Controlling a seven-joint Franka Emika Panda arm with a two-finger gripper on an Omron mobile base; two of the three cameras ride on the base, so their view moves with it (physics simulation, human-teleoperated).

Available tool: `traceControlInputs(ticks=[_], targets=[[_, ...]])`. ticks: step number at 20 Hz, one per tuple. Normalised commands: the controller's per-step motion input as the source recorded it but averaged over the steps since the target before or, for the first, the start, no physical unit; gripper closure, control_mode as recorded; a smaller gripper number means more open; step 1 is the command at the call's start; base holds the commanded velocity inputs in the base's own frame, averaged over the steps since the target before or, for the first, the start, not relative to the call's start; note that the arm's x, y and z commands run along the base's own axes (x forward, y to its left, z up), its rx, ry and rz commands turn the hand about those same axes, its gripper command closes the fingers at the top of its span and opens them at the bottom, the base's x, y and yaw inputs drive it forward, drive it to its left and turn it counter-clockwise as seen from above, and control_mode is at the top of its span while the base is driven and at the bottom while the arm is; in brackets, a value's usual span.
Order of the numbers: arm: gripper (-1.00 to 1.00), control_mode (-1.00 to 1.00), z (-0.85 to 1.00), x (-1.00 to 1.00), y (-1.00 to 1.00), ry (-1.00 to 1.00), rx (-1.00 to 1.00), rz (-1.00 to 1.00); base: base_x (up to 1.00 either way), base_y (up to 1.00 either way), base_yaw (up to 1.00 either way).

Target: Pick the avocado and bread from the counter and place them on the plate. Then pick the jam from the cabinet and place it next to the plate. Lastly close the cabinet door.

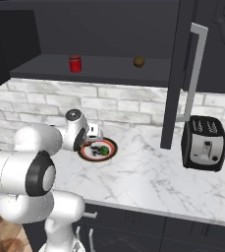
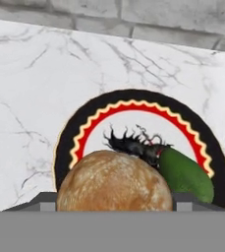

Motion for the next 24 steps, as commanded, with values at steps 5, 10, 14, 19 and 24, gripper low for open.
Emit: traceControlInputs(ticks=[5,10,14,19,24], targets=[[1.0,-1.0,-0.45,0.06,0.0,0.02,-0.01,0.0,0.0,0.0,0.0],[1.0,-1.0,-0.33,0.13,-0.04,0.02,0.0,0.0,0.0,0.0,0.0],[1.0,-1.0,-0.13,0.15,-0.15,0.0,0.0,0.0,0.0,0.0,0.0],[-1.0,-1.0,-0.08,0.14,-0.11,0.0,0.0,0.0,0.0,0.0,0.0],[-1.0,-1.0,-0.04,0.16,0.0,0.0,0.0,0.0,0.0,0.0,0.0]])
